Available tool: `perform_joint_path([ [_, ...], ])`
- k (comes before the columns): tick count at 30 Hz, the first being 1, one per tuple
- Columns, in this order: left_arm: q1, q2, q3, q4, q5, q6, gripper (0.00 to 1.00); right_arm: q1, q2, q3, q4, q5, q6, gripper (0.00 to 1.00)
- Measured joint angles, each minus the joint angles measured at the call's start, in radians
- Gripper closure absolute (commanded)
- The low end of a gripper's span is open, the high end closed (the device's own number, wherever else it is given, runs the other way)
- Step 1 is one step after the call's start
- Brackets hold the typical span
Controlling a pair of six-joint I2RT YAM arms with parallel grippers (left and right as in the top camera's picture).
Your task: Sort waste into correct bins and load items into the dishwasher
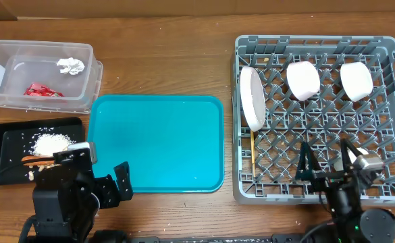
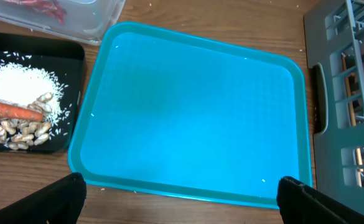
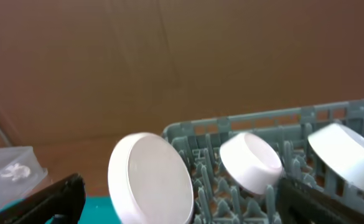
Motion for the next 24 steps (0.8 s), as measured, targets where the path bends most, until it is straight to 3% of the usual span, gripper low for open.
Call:
perform_joint_path([
  [9, 0.0, 0.0, 0.0, 0.0, -0.003, 0.0, 0.0, 0.005, -0.001, -0.234, 0.322, 0.007, -0.061, 0.0],
  [14, 0.0, 0.0, 0.0, 0.0, -0.003, 0.0, 0.0, 0.005, -0.001, -0.34, 0.315, -0.008, -0.1, 0.0],
  [24, 0.0, 0.0, 0.0, 0.0, -0.003, 0.0, 0.0, 0.006, -0.001, -0.347, 0.306, -0.012, -0.144, 0.0],
])
